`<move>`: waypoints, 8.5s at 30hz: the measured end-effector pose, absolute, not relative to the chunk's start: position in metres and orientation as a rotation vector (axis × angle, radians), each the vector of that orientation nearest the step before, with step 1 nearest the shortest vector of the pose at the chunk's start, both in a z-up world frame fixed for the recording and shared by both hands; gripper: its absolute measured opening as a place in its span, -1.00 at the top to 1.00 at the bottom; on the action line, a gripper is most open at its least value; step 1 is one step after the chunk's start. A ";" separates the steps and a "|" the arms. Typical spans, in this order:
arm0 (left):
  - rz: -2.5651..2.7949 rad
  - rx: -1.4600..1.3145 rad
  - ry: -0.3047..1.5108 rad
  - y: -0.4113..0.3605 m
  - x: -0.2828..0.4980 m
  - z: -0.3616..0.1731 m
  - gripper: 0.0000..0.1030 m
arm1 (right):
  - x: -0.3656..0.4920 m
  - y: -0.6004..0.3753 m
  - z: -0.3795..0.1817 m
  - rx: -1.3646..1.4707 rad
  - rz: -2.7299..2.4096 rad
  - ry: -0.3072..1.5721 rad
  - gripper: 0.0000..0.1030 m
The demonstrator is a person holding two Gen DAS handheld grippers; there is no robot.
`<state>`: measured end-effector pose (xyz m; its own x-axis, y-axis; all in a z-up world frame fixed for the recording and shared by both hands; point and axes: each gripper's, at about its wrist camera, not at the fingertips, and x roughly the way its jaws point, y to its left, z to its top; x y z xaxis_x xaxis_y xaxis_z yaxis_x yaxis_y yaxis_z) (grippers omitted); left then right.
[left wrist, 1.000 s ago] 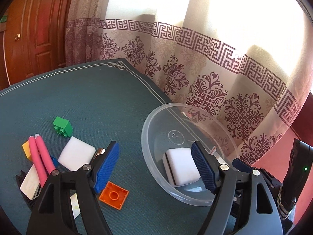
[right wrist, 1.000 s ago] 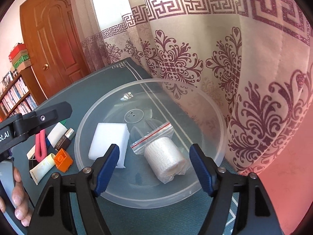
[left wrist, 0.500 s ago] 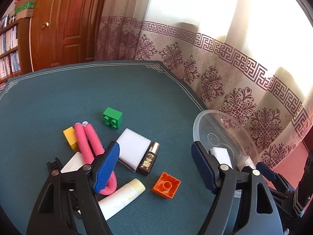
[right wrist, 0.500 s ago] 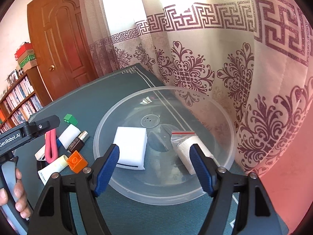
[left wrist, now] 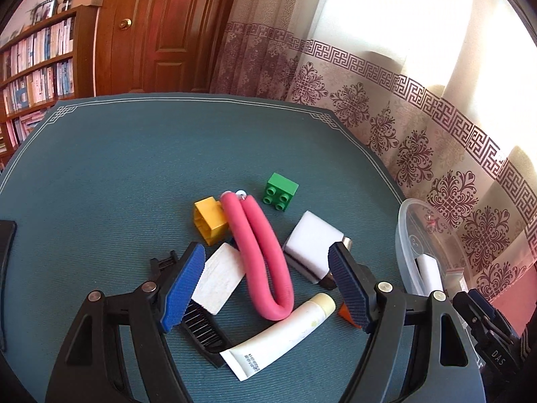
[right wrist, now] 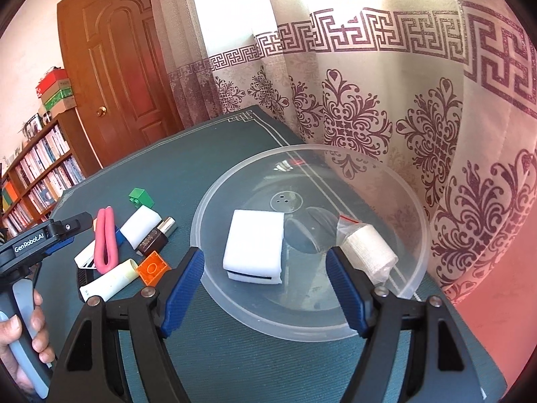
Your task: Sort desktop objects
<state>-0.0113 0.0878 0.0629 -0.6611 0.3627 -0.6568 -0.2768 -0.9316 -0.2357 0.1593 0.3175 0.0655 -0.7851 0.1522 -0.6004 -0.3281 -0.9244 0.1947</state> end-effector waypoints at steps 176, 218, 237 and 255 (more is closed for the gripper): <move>2.571 -1.161 0.027 0.025 0.007 -0.001 0.03 | 0.057 0.175 0.025 -1.366 2.897 0.541 -0.52; 2.580 -1.152 0.016 0.026 0.027 0.006 0.39 | 0.102 0.185 0.037 -1.306 2.991 0.346 0.44; 2.578 -1.088 0.020 0.045 0.045 0.031 0.44 | 0.122 0.208 0.055 -1.190 3.012 0.419 0.44; 2.445 -0.940 0.051 0.132 0.046 0.078 0.44 | 0.151 0.274 0.075 -1.022 2.937 0.471 0.44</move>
<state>0.0463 0.1320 0.0777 -0.6266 0.4520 -0.6349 -0.4779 -0.8663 -0.1452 0.1509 0.2740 0.0748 -0.7888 -0.1006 -0.6063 -0.0941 -0.9551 0.2808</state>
